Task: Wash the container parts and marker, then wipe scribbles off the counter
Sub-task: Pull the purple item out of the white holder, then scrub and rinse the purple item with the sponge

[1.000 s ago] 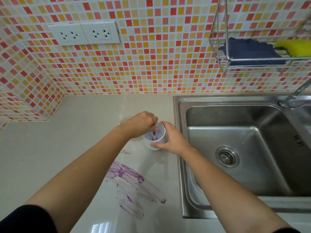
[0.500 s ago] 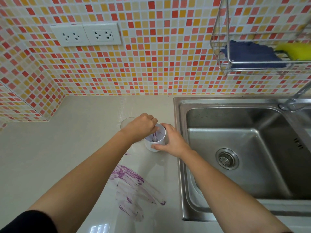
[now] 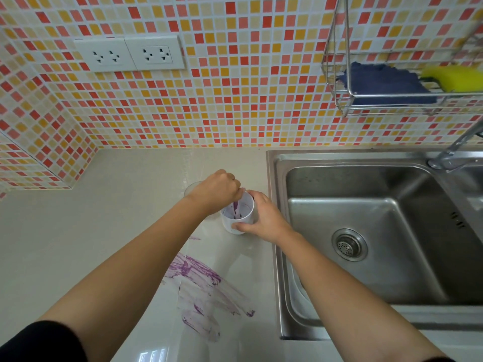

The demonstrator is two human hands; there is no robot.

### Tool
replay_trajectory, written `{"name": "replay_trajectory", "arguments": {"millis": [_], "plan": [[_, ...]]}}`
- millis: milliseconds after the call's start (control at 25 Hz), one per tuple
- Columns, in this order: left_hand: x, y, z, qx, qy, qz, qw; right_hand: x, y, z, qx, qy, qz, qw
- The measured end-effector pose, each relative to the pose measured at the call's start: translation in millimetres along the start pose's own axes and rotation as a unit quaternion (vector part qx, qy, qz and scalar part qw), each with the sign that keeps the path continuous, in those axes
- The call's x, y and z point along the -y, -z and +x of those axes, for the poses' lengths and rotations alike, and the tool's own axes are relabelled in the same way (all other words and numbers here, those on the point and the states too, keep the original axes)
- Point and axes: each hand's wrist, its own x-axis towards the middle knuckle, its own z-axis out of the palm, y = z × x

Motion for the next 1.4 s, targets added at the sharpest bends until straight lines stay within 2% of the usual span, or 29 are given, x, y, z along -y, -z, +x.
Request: {"name": "replay_trajectory", "arguments": {"millis": [80,160,240,280,360,440,520,600,680,720,840,920,1000,1080,1200,1320,1400], "plan": [[7,0,-3,-0.017,0.012,0.0,1.0,-1,-1,0,0.01,-0.002,-0.011,1.0],[13,3,-9,-0.091,0.071,-0.062,0.991,-2,0,-1,0.04,-0.011,-0.032,0.999],[22,18,-17,-0.17,0.163,-0.226,0.945,-1,13,-6,0.052,-0.016,-0.039,0.998],[25,27,-21,-0.165,0.186,-0.3,0.921,-1,24,-10,0.04,-0.01,-0.039,0.998],[26,38,-25,-0.192,0.223,-0.395,0.87,-1,54,-22,-0.034,0.025,-0.04,0.998],[18,52,-19,-0.239,0.239,-0.491,0.803,-2,92,-39,-0.159,0.053,-0.048,0.985],[-3,68,-4,-0.24,0.224,-0.555,0.764,-5,135,-56,-0.287,0.061,-0.077,0.953],[-30,89,16,-0.24,0.203,-0.597,0.738,-6,178,-71,-0.381,0.06,-0.113,0.916],[-58,110,36,-0.252,0.209,-0.622,0.711,-3,223,-77,-0.443,0.051,-0.141,0.884],[-70,120,46,-0.254,0.221,-0.647,0.684,-2,247,-76,-0.466,0.053,-0.158,0.869],[-100,138,72,-0.211,0.276,-0.75,0.563,0,311,-61,-0.505,0.041,-0.232,0.83],[-121,149,86,-0.17,0.303,-0.803,0.483,-9,350,-44,-0.473,-0.016,-0.276,0.837],[-142,158,96,-0.143,0.33,-0.822,0.441,-28,385,-19,-0.374,-0.105,-0.291,0.874],[-157,167,103,-0.132,0.353,-0.827,0.417,-41,408,6,-0.266,-0.192,-0.272,0.904],[-167,176,112,-0.119,0.373,-0.829,0.398,-51,419,37,-0.166,-0.258,-0.232,0.923],[-174,181,124,-0.112,0.402,-0.826,0.38,-55,421,49,-0.122,-0.267,-0.301,0.907],[-179,185,133,-0.104,0.42,-0.83,0.351,-51,419,46,-0.143,-0.233,-0.318,0.908]]}}
